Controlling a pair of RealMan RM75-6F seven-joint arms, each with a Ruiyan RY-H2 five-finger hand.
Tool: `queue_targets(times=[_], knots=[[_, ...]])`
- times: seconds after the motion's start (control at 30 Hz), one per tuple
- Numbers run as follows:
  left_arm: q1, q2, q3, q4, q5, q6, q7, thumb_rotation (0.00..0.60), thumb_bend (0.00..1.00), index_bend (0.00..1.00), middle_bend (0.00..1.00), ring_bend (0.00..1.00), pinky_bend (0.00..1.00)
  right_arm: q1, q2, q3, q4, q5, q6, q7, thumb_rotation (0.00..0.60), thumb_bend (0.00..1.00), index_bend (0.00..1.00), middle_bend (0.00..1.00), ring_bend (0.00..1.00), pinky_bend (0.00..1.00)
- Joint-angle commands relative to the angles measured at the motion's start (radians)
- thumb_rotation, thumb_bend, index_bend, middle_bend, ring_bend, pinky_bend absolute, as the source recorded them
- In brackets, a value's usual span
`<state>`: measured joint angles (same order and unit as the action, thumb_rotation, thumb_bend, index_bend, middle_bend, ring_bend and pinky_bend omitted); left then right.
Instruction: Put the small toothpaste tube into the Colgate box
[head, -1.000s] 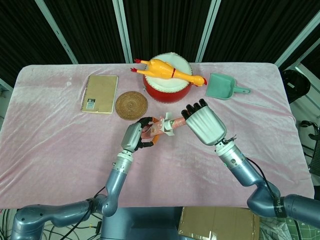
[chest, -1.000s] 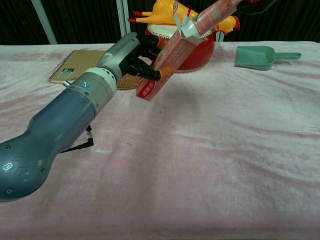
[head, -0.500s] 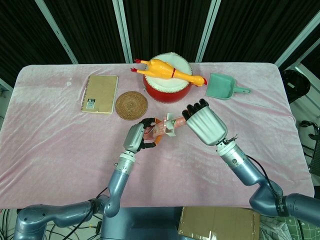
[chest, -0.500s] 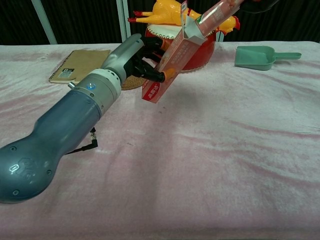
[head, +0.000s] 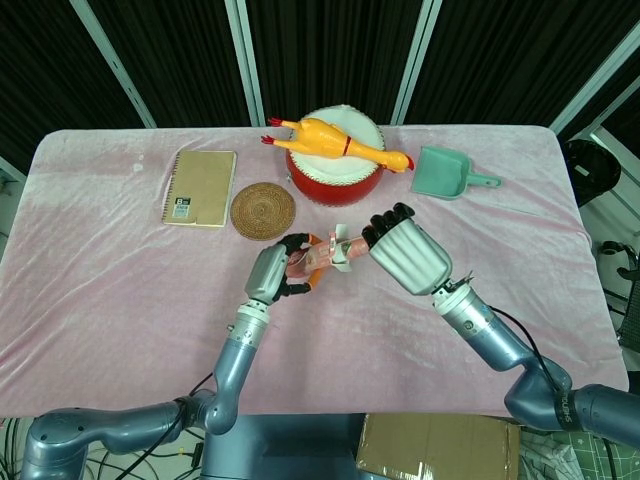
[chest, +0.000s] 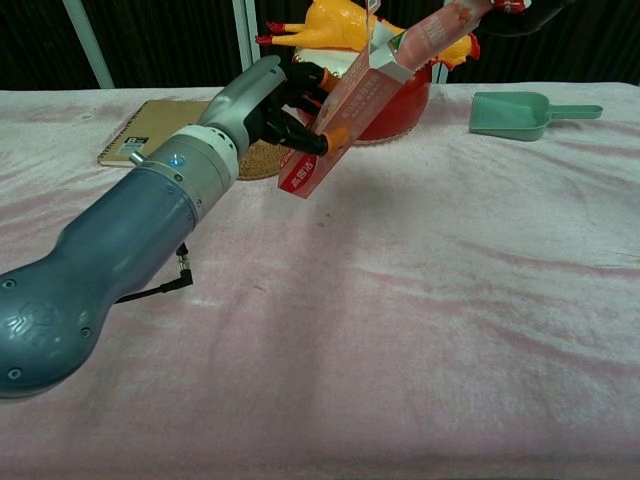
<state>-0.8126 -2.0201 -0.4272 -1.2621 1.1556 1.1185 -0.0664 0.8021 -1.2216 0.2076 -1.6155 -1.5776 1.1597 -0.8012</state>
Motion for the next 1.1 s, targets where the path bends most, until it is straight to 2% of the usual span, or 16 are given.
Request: queue_targets(times=[0.03,0.33,0.43,0.63,0.77,0.87,0.97,1.1], knots=[[0.001,0.007,-0.004,-0.012,-0.009,-0.001,0.012,0.6,0.42,0.39,0.32,0.23,0.33,0.001,-0.003,-0.003,0.002,-0.007,0.0,-0.001,0.6,0.39,0.65,0.6,0.56,0.52],[0.0,0.008,-0.01,-0.034,-0.032,-0.005,0.031,0.6,0.42,0.39,0.32,0.23,0.33,-0.001,-0.015,-0.008,0.004,-0.023,0.006,-0.001,0.6,0.39,0.65,0.58,0.56,0.52],[-0.005,0.003,-0.013,-0.032,-0.037,-0.005,0.034,0.6,0.42,0.39,0.32,0.23,0.33,-0.004,-0.022,-0.002,0.0,-0.017,0.013,0.004,0.6,0.38,0.64,0.54,0.52,0.52],[-0.013,-0.009,-0.018,-0.02,-0.043,-0.006,0.036,0.6,0.42,0.39,0.32,0.23,0.33,-0.015,-0.031,0.009,-0.008,-0.001,0.033,0.009,0.6,0.34,0.47,0.39,0.39,0.45],[-0.019,-0.021,-0.021,-0.005,-0.042,-0.003,0.028,0.6,0.42,0.39,0.32,0.23,0.33,-0.021,-0.037,0.016,-0.005,-0.002,0.051,0.015,0.6,0.26,0.27,0.24,0.25,0.35],[-0.024,-0.028,-0.023,0.005,-0.033,0.001,0.021,0.6,0.42,0.39,0.32,0.23,0.33,-0.024,-0.043,0.022,-0.002,-0.01,0.071,0.024,0.6,0.23,0.18,0.18,0.19,0.3],[-0.03,-0.035,-0.027,0.013,-0.022,0.008,0.01,0.6,0.42,0.39,0.32,0.23,0.33,-0.027,-0.052,0.026,0.006,-0.025,0.093,0.036,0.6,0.21,0.13,0.15,0.16,0.27],[-0.034,-0.042,-0.028,0.022,-0.011,0.016,-0.001,0.6,0.42,0.39,0.32,0.23,0.33,-0.029,-0.061,0.03,0.013,-0.036,0.111,0.042,0.6,0.2,0.12,0.15,0.16,0.27]])
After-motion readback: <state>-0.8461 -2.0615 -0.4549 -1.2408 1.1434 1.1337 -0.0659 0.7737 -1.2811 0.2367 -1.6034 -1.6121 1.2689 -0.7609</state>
